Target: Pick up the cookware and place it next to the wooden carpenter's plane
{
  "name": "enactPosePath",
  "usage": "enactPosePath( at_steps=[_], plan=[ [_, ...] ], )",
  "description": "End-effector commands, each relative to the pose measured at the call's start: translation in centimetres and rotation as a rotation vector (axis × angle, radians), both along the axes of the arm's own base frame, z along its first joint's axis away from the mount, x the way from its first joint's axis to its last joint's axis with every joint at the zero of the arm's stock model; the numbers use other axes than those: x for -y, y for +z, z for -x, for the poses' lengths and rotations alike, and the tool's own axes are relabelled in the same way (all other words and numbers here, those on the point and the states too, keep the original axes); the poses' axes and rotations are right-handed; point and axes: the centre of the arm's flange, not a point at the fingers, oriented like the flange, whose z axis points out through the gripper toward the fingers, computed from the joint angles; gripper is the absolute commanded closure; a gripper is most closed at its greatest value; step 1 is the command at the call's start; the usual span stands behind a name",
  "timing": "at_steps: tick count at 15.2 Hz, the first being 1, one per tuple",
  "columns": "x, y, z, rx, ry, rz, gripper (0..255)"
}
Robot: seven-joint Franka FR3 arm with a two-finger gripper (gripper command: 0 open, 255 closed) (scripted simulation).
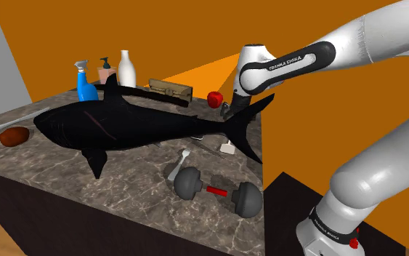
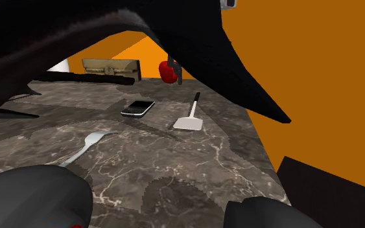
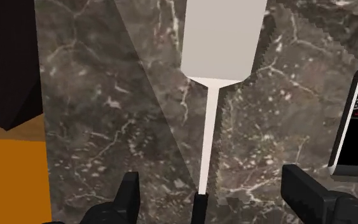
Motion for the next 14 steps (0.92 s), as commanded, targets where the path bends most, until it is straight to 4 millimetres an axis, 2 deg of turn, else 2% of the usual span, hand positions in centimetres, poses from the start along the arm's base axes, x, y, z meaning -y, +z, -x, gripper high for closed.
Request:
enactPosePath(
  at_steps=[1,9,14],
  plan=[
    [0.9,-1.9,-1.6,0.004,-0.106,-0.006,0],
    [1.3,-6.1,-2.0,0.004,-0.12,-0.007,0],
    [1.3,-6.1,-2.0,0.004,-0.12,-0.007,0]
  ],
)
